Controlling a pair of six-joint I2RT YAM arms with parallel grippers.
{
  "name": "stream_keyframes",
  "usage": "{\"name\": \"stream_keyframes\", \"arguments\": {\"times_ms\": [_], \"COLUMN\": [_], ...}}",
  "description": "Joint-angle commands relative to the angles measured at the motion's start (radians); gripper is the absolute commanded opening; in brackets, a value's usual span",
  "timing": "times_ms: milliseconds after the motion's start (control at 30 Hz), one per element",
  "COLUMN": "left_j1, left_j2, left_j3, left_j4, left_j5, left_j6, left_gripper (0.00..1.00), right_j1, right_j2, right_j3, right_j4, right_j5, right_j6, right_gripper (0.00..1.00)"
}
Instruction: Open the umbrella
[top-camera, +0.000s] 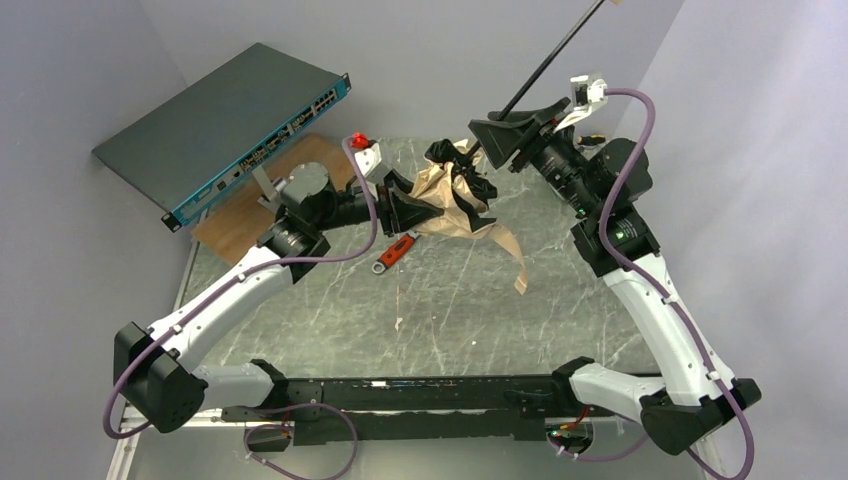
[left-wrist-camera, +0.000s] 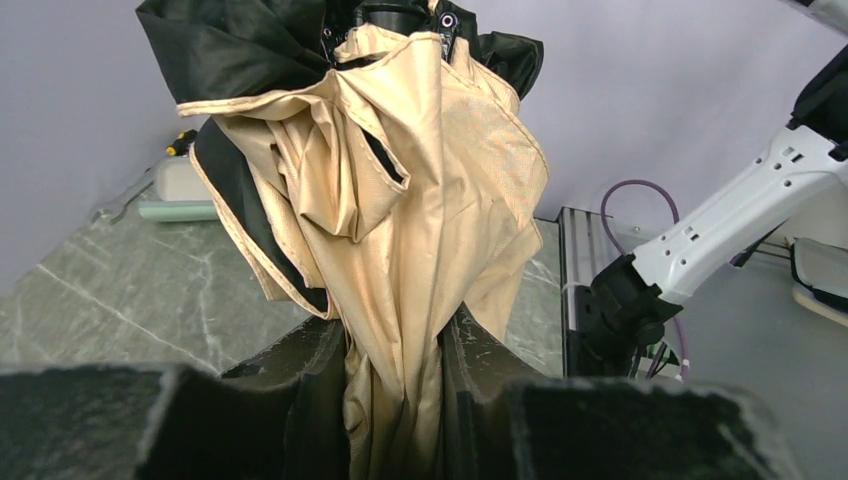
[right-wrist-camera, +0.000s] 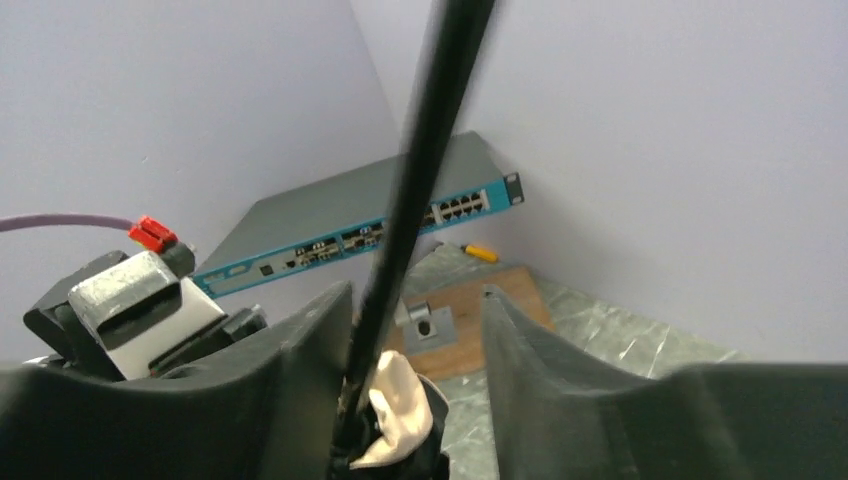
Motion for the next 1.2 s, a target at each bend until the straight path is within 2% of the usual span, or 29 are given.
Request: {"name": "stream_keyframes", "arguments": {"times_ms": [0, 33, 100, 133, 233, 300, 333, 467, 533, 633, 700, 767, 867, 933, 1000, 1067, 1133, 1167], "left_j1": [-0.007, -0.007, -0.007, -0.008, -0.003, 0.009, 0.012, 0.024, 0.036, 0.078, 0.137, 0.214, 0.313, 0.330, 0.331, 0.334, 0.341, 0.342], "left_j2": [-0.040, -0.042, -0.049, -0.051, -0.066, -0.087, -0.099, -0.140, -0.162, -0.194, -0.208, -0.212, -0.182, -0.130, -0.070, -0.022, 0.001, -0.004], "left_j3": [-0.013, -0.022, -0.044, -0.058, -0.063, -0.036, -0.011, 0.077, 0.092, 0.095, 0.106, 0.137, 0.232, 0.339, 0.453, 0.546, 0.602, 0.603], "left_j4": [0.119, 0.115, 0.096, 0.082, -0.020, -0.112, -0.185, -0.465, -0.560, -0.652, -0.699, -0.723, -0.802, -0.908, -1.022, -1.100, -1.179, -1.194], "left_j5": [0.037, 0.040, 0.041, 0.042, 0.059, 0.067, 0.060, 0.034, 0.020, -0.031, -0.059, -0.067, -0.068, -0.120, -0.153, -0.181, -0.137, -0.121], "left_j6": [-0.035, -0.031, -0.011, 0.005, 0.083, 0.152, 0.196, 0.416, 0.483, 0.523, 0.535, 0.522, 0.519, 0.547, 0.604, 0.584, 0.580, 0.569], "left_gripper": [0.00, 0.00, 0.00, 0.00, 0.30, 0.60, 0.69, 0.87, 0.99, 1.00, 1.00, 1.00, 1.00, 1.00, 1.00, 1.00, 1.00, 1.00], "right_j1": [-0.002, -0.001, -0.002, -0.002, -0.003, -0.005, -0.005, -0.008, -0.009, -0.028, -0.086, -0.176, -0.262, -0.214, -0.064, 0.021, 0.004, -0.066], "right_j2": [0.009, 0.013, 0.022, 0.028, 0.029, 0.005, -0.004, -0.029, -0.031, -0.017, 0.010, 0.058, 0.133, 0.122, 0.062, 0.014, -0.018, -0.026], "right_j3": [0.053, 0.060, 0.083, 0.095, 0.106, 0.065, 0.037, -0.021, -0.033, -0.010, 0.010, 0.039, 0.076, 0.062, -0.011, -0.094, -0.129, -0.133], "right_j4": [0.126, 0.127, 0.126, 0.120, 0.088, 0.081, 0.070, 0.002, -0.015, -0.053, -0.051, -0.041, -0.046, -0.037, -0.034, -0.054, -0.095, -0.092], "right_j5": [-0.049, -0.047, -0.043, -0.040, -0.065, -0.107, -0.131, -0.194, -0.165, -0.071, 0.008, 0.077, 0.061, -0.121, -0.133, -0.148, -0.053, -0.018], "right_j6": [0.056, 0.051, 0.031, 0.022, -0.040, -0.096, -0.134, -0.209, -0.230, -0.346, -0.425, -0.431, -0.382, -0.348, -0.310, -0.302, -0.352, -0.391], "right_gripper": [0.44, 0.36, 0.08, 0.00, 0.00, 0.00, 0.00, 0.00, 0.00, 0.00, 0.00, 0.00, 0.00, 0.00, 0.00, 0.00, 0.00, 0.00]}}
